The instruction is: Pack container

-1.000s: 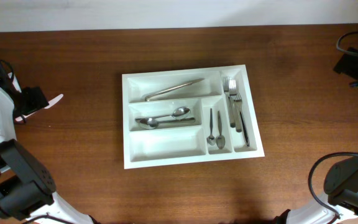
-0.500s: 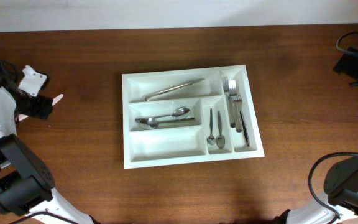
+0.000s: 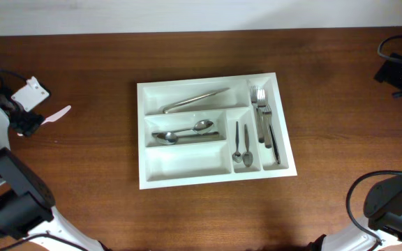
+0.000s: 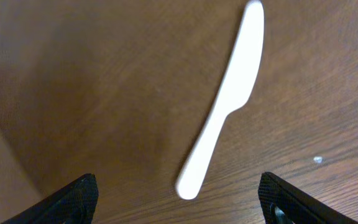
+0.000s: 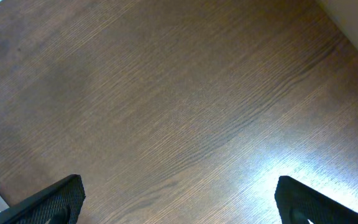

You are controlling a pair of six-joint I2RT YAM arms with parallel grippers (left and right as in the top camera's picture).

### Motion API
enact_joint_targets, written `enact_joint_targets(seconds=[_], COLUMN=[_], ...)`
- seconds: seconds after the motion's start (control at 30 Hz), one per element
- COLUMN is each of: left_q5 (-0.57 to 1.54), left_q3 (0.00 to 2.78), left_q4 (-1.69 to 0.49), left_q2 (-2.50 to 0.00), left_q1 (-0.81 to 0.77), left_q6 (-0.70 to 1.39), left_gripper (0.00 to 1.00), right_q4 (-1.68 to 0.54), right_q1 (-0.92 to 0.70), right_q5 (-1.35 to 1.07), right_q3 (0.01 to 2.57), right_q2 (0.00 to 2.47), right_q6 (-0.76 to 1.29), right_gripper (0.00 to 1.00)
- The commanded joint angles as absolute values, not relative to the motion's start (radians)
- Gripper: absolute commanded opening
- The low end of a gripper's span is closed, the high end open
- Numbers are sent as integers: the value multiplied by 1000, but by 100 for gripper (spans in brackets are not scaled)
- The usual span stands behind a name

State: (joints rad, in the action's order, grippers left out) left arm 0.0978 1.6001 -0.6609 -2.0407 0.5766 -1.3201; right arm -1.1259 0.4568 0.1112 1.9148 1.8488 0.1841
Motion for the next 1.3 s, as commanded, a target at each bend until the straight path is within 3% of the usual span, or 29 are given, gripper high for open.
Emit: enact_joint_targets(seconds=[0.0, 0.13, 0.87, 1.27], left_q5=[97, 81, 79, 79], left_q3=[1598, 1598, 1598, 1598], left_q4=[-662, -655, -614, -696], left_q2=[-2089, -2112, -2224, -2276], left_q1=[584, 584, 585, 585], left_q6=[-1422, -1502, -1525, -1519], left_gripper=[85, 83, 78, 76], right_q4=[-1126, -1126, -1126, -1126], right_q1=[459, 459, 459, 459], right_q5=[113, 113, 113, 113], right_q3=[1929, 1929, 1929, 1929], right_q2=[1839, 1839, 1839, 1839], right_q6=[188, 188, 188, 188], right_gripper=[99, 99, 99, 99])
